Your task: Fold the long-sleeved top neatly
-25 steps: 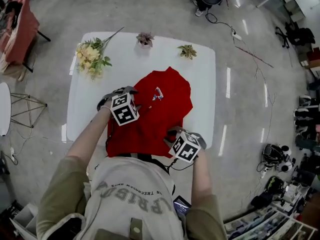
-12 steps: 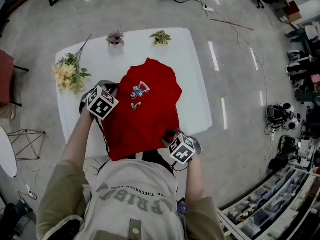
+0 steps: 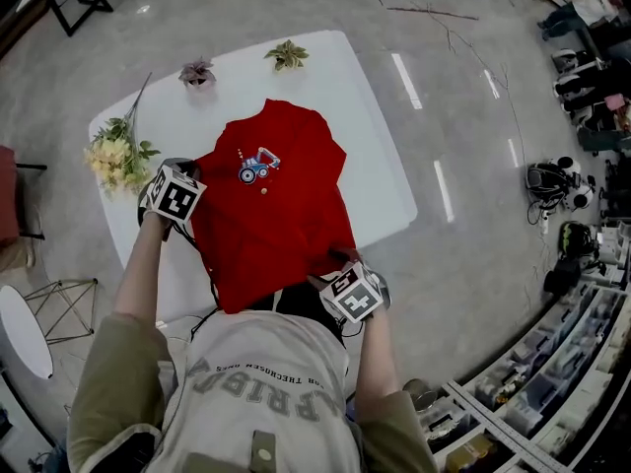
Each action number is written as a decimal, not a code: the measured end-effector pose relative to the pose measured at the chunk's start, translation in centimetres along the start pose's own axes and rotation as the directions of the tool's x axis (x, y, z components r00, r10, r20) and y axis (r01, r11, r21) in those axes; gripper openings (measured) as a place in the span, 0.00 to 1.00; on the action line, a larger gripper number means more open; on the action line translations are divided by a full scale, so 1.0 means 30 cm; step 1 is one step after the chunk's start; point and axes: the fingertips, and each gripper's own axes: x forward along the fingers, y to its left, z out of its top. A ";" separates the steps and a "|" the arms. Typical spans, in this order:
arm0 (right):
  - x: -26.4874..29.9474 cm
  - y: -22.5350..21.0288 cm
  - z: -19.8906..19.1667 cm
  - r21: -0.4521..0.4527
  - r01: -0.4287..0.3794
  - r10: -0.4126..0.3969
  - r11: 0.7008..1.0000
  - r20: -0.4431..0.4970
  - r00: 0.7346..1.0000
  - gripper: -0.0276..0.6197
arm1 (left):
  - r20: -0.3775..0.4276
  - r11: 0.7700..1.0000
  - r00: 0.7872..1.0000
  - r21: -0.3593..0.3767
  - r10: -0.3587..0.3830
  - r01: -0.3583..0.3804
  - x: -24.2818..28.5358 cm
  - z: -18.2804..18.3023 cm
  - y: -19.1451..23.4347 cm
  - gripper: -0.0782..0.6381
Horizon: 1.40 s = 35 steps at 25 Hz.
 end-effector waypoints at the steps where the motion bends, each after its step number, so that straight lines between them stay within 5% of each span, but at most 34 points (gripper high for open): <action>1: -0.021 -0.006 0.003 0.028 0.004 -0.005 1.000 0.028 1.000 0.50 | 0.010 1.000 1.000 0.004 -0.003 0.003 -0.008 0.007 0.001 0.16; 4: -0.056 -0.059 0.020 0.098 0.056 -0.068 0.994 0.120 0.990 0.50 | 0.055 0.999 0.998 0.037 0.001 -0.003 -0.040 0.026 0.010 0.25; 8: -0.026 -0.135 0.038 0.156 0.104 -0.125 0.982 0.131 0.984 0.47 | 0.082 0.995 0.996 0.100 -0.034 0.026 -0.051 0.043 -0.020 0.34; 10: -0.023 -0.150 0.051 0.172 0.103 -0.127 0.980 0.135 0.983 0.30 | 0.063 0.991 0.996 0.125 -0.058 0.050 -0.028 0.036 -0.038 0.33; 12: -0.046 -0.155 0.072 0.194 0.099 -0.132 0.976 0.168 0.977 0.13 | 0.062 0.992 0.997 0.121 -0.046 0.038 -0.017 0.031 -0.033 0.22; 14: -0.084 -0.167 0.097 0.236 0.094 -0.147 0.967 0.218 0.965 0.11 | 0.103 0.998 0.995 0.062 0.015 -0.021 -0.031 0.038 0.012 0.16; 18: -0.121 -0.250 0.140 0.409 0.095 -0.219 0.908 0.269 0.938 0.11 | 0.105 0.994 0.992 -0.090 0.063 -0.054 -0.007 0.020 0.092 0.16; 22: -0.018 -0.331 0.113 0.519 0.198 -0.275 0.831 0.075 0.958 0.11 | 0.004 0.977 1.000 -0.212 0.031 -0.029 0.077 -0.034 0.117 0.16; 26: 0.020 -0.344 0.119 0.453 0.245 -0.283 0.857 0.018 0.959 0.14 | -0.023 0.977 0.999 -0.208 0.034 -0.038 0.094 -0.052 0.121 0.22; 29: -0.013 -0.308 0.138 0.442 0.155 -0.216 0.884 0.090 0.972 0.41 | 0.002 0.989 0.999 -0.146 0.039 -0.038 0.025 -0.048 0.134 0.36; 35: -0.049 -0.234 0.113 0.440 0.118 -0.180 0.890 0.101 0.978 0.43 | 0.133 0.999 0.991 -0.043 0.016 -0.010 -0.088 0.091 0.128 0.41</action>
